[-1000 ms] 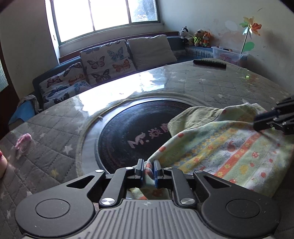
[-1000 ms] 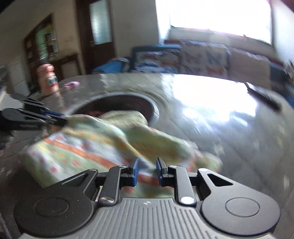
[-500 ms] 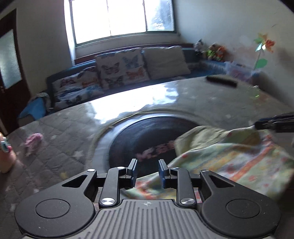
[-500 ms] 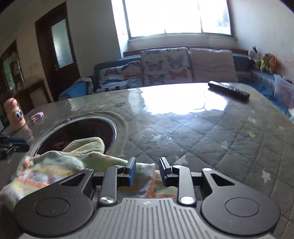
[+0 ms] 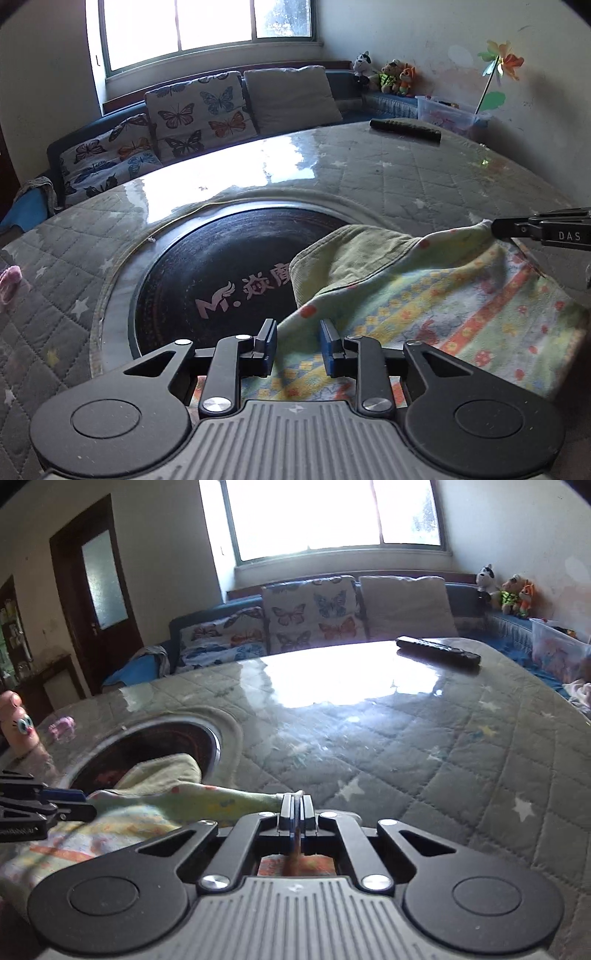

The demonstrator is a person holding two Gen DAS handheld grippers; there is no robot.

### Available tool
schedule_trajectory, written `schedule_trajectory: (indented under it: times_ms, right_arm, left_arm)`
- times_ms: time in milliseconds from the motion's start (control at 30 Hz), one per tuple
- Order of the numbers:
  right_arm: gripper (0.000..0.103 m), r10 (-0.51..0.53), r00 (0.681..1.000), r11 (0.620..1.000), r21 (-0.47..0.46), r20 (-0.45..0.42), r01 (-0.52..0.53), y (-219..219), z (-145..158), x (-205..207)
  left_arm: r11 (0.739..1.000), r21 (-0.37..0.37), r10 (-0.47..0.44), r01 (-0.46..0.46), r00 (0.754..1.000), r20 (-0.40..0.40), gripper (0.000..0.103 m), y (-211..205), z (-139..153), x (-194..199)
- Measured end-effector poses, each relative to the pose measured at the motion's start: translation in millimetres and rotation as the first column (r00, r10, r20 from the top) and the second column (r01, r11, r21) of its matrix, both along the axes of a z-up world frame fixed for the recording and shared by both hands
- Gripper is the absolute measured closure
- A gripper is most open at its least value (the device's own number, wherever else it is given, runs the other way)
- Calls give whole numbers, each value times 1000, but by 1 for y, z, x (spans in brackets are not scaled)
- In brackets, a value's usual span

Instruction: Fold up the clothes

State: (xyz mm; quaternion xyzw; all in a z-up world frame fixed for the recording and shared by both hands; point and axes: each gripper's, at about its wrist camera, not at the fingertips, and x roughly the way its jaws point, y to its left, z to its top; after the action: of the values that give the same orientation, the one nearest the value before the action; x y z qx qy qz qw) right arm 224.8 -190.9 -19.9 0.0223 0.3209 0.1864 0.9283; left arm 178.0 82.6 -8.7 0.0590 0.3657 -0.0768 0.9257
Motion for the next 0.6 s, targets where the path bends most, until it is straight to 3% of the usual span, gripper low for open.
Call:
schedule_trajectory:
  times_ms: [133,200,433,600]
  right_arm:
    - [99,-21,1000,1000,11,-23,21,-5,-7,4]
    - [95,-26,999,1000,2,19,25,-4,4,-1]
    - [95,193,981,981,21,10,-193,35,14,-4]
    - [95,261,965,965,-24,-34,-261,72,2,9]
  left_arm:
    - [1000,7,7,-7,1000,3,74,0,1,-1]
    - [1000,5,5,-5,1000,18,75,-1,7,-4]
    - [998,-26,-51,53,998,46,74,-26,18,-8]
    - [997,-9,-79,79,996,32,70,-40,9,-5]
